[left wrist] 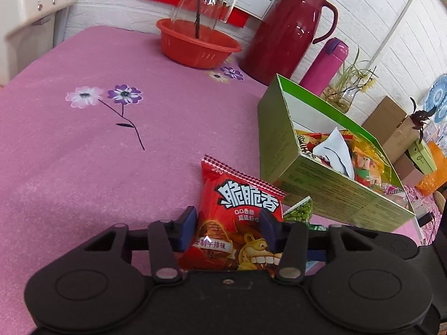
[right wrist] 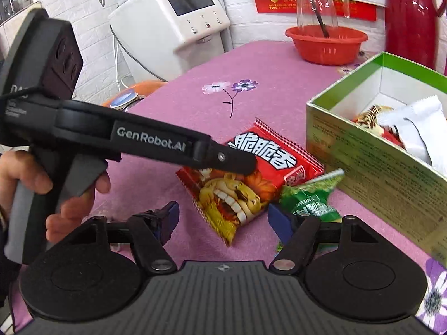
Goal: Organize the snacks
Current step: 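Lift the red chip bag with the left tool into the box and release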
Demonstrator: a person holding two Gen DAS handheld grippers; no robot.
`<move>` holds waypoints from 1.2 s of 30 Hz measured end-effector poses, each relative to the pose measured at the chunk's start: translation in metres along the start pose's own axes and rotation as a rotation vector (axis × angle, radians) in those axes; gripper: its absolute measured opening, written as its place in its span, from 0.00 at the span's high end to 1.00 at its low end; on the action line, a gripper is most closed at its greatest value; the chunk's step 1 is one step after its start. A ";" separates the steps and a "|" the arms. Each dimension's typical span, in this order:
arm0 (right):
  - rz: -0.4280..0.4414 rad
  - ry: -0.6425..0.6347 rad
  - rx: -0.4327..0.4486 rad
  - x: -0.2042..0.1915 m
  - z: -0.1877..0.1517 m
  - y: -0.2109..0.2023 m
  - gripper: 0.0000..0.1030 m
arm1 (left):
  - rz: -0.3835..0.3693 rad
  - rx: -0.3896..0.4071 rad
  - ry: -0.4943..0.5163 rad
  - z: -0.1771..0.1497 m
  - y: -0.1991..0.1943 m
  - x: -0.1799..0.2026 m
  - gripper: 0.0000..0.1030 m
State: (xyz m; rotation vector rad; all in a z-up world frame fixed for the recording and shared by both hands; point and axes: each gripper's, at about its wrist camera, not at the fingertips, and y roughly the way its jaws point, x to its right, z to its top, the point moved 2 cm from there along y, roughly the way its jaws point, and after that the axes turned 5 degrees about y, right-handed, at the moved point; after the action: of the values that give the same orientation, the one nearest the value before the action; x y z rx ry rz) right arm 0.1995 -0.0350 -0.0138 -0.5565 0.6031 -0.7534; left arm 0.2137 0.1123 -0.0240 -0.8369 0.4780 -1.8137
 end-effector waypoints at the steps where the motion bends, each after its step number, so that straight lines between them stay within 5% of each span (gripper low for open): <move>1: -0.004 -0.008 0.000 -0.002 0.001 0.001 0.00 | 0.003 0.001 -0.003 0.000 0.001 0.000 0.06; 11: -0.110 -0.177 0.021 -0.010 0.002 0.013 0.01 | 0.055 0.000 0.018 0.000 0.006 0.006 0.04; 15: -0.127 -0.188 0.020 -0.011 -0.002 0.005 0.16 | 0.068 0.016 -0.002 -0.007 -0.002 0.008 0.12; 19: -0.137 -0.223 0.036 -0.016 -0.008 -0.006 0.16 | 0.057 0.041 -0.015 -0.010 -0.018 0.011 0.23; 36: -0.157 -0.266 0.278 -0.022 0.002 -0.086 0.16 | 0.027 0.238 0.093 0.012 -0.079 0.083 0.23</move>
State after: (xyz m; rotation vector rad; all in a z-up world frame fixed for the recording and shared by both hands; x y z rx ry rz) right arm 0.1487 -0.0695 0.0504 -0.4391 0.2047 -0.8773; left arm 0.1531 0.0666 0.0628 -0.5828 0.3227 -1.8472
